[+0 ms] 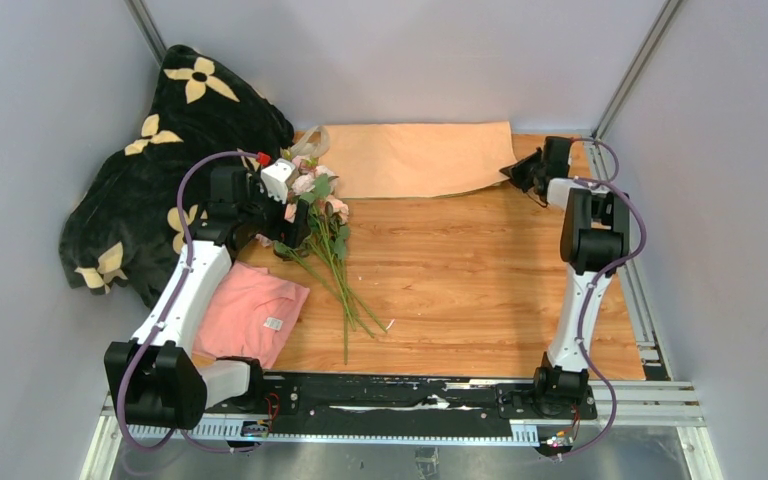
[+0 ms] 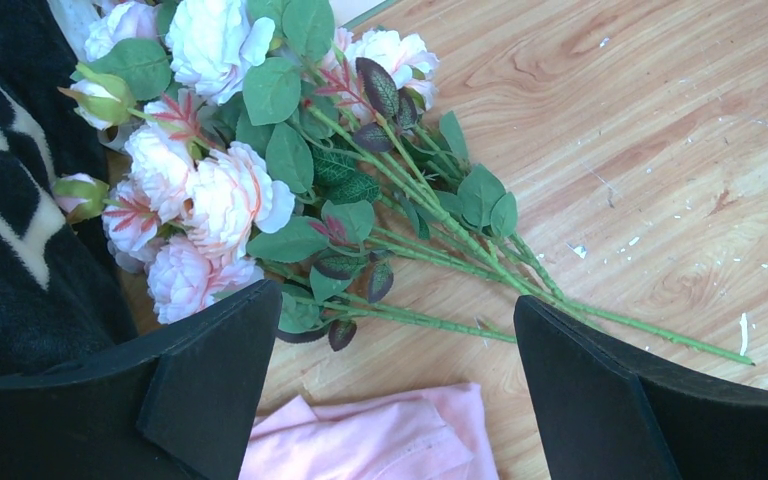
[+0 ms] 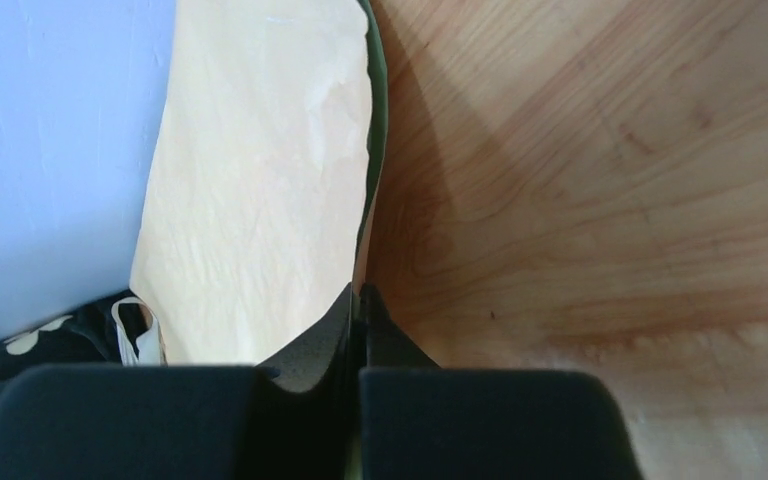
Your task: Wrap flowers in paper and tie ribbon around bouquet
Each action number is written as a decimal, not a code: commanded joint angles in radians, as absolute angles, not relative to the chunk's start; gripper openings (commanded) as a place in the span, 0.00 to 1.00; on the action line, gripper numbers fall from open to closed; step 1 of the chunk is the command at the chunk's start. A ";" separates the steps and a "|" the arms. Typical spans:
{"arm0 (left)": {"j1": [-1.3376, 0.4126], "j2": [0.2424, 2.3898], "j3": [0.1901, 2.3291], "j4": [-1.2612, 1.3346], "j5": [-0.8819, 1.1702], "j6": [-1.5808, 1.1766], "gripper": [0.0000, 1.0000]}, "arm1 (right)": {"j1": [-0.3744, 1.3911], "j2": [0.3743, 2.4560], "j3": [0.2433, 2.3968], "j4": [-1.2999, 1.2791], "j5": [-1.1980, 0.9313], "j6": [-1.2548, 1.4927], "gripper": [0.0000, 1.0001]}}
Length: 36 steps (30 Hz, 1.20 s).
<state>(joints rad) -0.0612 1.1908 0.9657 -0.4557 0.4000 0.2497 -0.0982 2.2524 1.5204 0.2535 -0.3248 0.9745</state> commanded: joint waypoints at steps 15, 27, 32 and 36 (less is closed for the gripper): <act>-0.260 1.159 1.207 -0.621 0.429 0.381 0.96 | 0.165 1.374 1.428 -0.075 -0.101 0.453 0.00; -0.564 1.243 1.624 -0.683 0.442 0.254 0.93 | 0.634 1.122 1.403 -0.067 0.130 0.397 0.00; -0.675 1.291 1.730 -0.733 0.396 0.305 1.00 | 0.780 1.169 1.460 -0.022 0.154 0.386 0.00; -0.698 1.271 1.684 -0.764 0.386 0.408 1.00 | 0.811 1.193 1.521 -0.009 0.145 0.378 0.00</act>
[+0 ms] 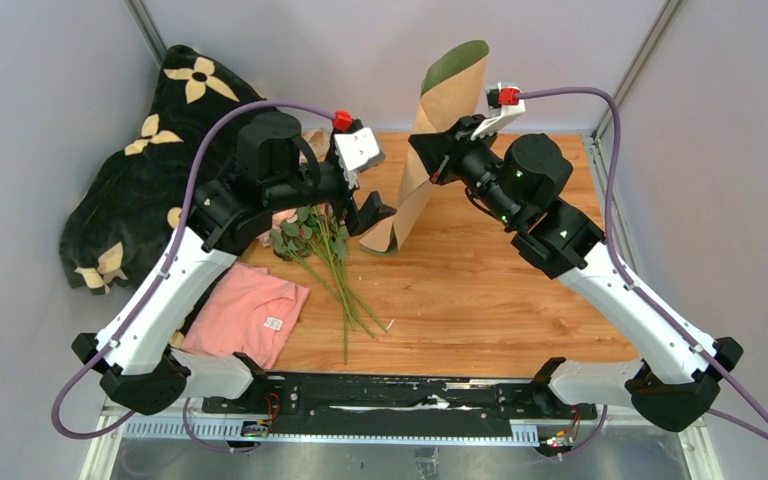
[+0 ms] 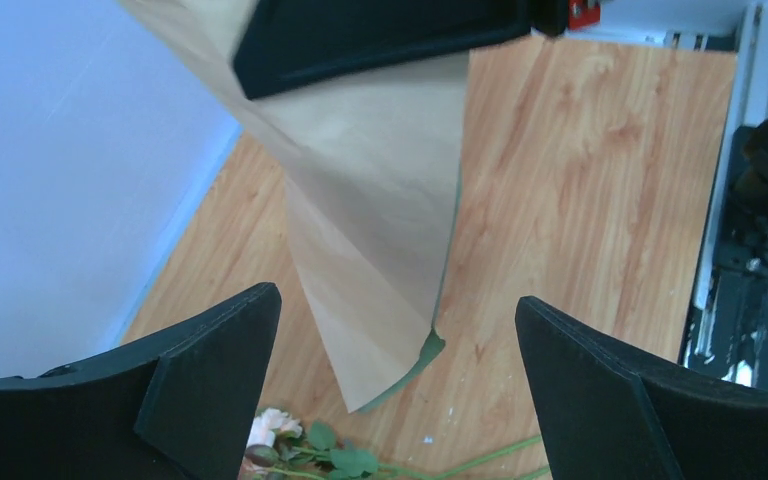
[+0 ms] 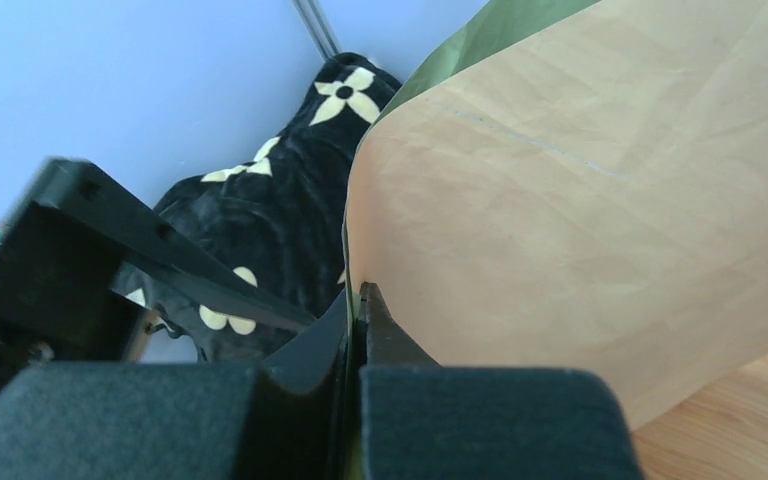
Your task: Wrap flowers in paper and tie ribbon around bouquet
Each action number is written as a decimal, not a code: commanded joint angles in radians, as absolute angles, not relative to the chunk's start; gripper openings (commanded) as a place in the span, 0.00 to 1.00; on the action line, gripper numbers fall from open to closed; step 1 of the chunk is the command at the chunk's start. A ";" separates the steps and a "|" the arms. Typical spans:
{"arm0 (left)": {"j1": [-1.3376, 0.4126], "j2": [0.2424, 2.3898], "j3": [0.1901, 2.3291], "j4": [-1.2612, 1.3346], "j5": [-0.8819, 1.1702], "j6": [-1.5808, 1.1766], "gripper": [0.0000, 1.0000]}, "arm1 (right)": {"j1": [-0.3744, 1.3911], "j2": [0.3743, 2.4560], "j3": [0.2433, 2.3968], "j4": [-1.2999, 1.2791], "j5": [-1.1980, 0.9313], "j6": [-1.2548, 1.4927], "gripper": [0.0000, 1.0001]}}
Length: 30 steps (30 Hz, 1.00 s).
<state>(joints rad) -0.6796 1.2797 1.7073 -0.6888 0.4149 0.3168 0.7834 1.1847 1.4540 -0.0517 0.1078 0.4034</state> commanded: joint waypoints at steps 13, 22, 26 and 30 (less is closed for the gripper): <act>-0.699 1.172 1.417 -0.767 0.279 0.538 0.91 | 0.812 1.201 1.639 -0.028 0.213 0.295 0.00; -0.694 1.132 1.347 -0.677 0.245 0.588 0.64 | 0.811 1.204 1.660 -0.062 0.268 0.271 0.00; -0.673 1.106 1.387 -0.792 0.285 0.641 0.73 | 0.811 1.209 1.675 -0.077 0.279 0.255 0.00; -0.624 1.079 1.436 -0.837 0.329 0.676 0.73 | 0.811 1.218 1.685 -0.092 0.278 0.246 0.00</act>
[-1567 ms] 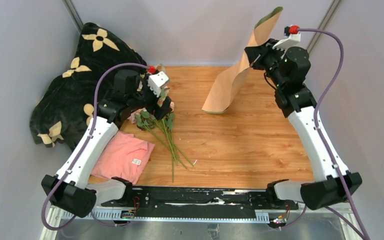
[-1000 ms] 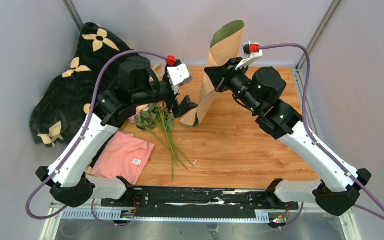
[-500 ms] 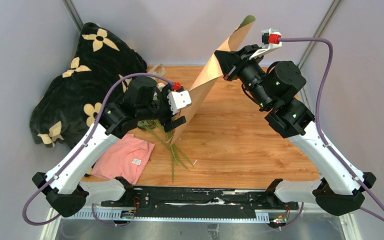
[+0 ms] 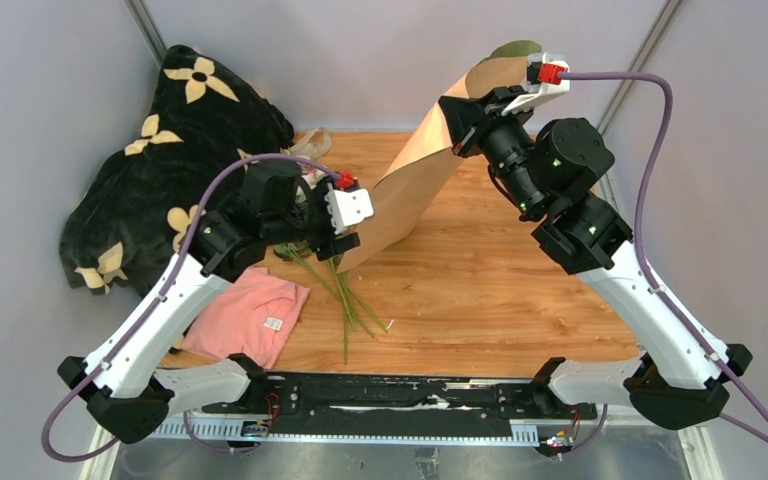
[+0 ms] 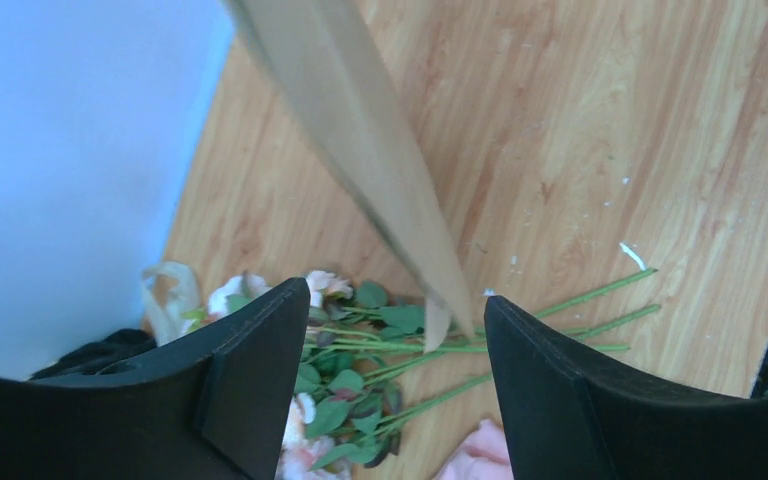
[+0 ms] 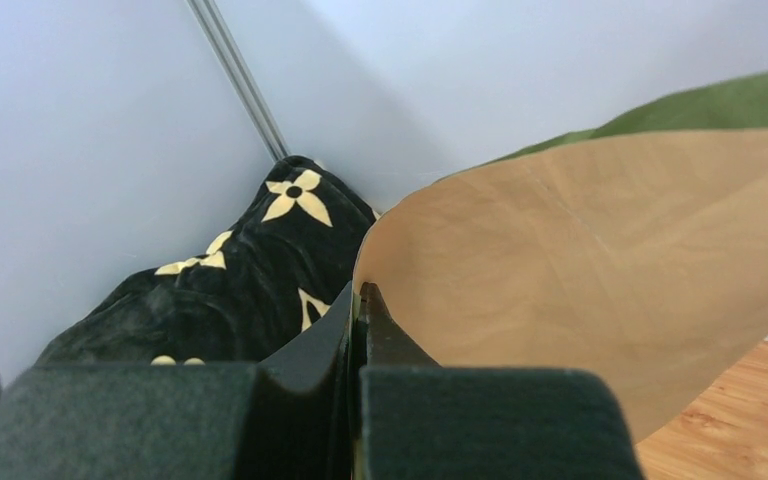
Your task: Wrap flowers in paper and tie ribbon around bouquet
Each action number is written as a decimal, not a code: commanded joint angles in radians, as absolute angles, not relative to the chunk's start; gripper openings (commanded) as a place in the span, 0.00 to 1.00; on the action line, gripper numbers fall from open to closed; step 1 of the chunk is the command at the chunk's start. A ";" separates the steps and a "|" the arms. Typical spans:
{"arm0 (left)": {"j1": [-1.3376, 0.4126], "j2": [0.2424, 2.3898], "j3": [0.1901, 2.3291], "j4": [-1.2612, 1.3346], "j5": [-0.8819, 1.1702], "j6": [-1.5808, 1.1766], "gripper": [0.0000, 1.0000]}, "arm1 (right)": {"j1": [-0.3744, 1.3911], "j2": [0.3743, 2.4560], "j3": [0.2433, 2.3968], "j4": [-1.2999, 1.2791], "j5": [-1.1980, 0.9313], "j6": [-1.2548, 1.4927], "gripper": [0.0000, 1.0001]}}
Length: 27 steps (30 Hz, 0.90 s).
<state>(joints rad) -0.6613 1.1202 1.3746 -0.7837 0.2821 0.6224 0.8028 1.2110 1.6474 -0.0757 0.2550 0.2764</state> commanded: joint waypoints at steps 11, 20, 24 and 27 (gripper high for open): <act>-0.582 1.070 1.158 -0.678 0.442 0.667 0.64 | 0.810 1.223 1.705 -0.094 0.320 0.201 0.00; -0.580 1.069 0.802 -0.228 0.336 0.727 0.71 | 0.808 1.235 1.761 -0.102 0.346 0.167 0.00; -0.536 1.070 0.710 -0.116 0.414 0.788 0.61 | 0.808 1.230 1.778 -0.108 0.342 0.167 0.00; -0.445 1.069 0.656 -0.024 0.546 0.790 0.55 | 0.808 1.225 1.782 -0.113 0.341 0.166 0.00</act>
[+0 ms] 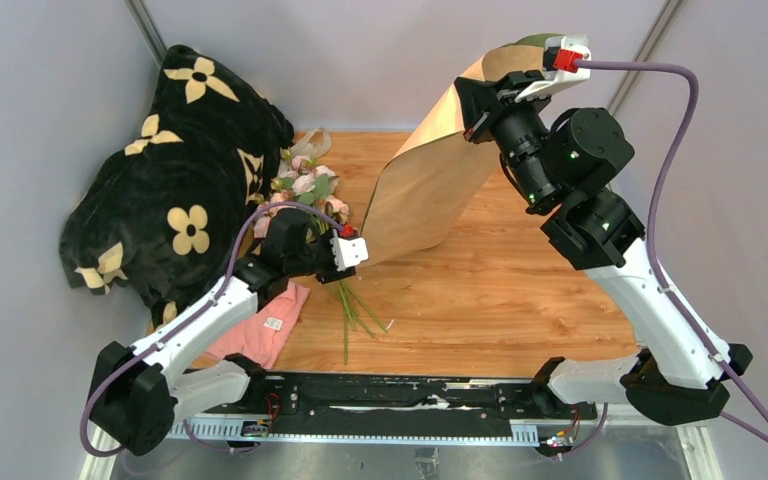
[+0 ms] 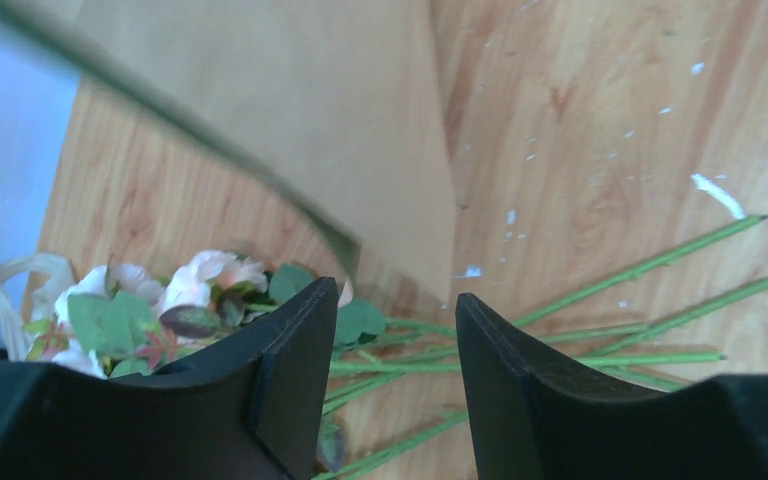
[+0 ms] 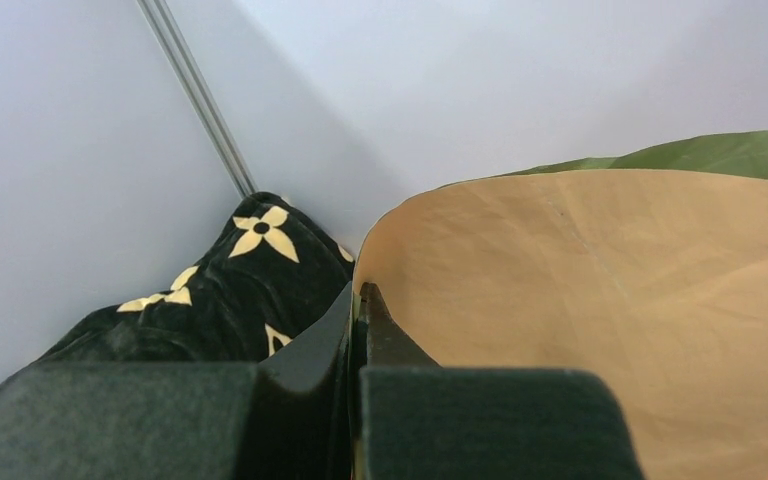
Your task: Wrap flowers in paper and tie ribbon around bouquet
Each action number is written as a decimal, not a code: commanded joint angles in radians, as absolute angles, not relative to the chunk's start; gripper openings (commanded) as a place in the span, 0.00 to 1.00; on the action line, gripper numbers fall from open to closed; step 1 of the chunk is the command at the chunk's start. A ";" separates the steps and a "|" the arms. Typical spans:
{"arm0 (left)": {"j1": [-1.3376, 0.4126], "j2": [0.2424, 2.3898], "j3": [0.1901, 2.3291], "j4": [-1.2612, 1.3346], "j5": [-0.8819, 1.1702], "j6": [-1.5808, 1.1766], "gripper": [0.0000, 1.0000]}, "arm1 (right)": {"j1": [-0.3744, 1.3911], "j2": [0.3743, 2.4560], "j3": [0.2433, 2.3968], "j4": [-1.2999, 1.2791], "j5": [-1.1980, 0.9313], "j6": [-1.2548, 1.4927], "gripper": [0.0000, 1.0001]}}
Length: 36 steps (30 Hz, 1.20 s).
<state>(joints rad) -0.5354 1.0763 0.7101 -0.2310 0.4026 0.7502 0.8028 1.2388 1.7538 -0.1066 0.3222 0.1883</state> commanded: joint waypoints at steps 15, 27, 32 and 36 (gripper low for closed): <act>-0.379 1.187 0.636 0.047 0.761 0.870 0.55 | 0.808 1.212 1.792 -0.113 0.357 0.137 0.00; -0.441 1.276 0.670 0.115 0.692 0.814 0.48 | 0.808 1.194 1.789 -0.117 0.360 0.131 0.00; -0.443 1.303 0.687 0.115 0.692 0.821 0.39 | 0.808 1.193 1.788 -0.116 0.363 0.126 0.00; -0.445 1.331 0.699 0.116 0.674 0.843 0.37 | 0.808 1.198 1.790 -0.118 0.361 0.123 0.00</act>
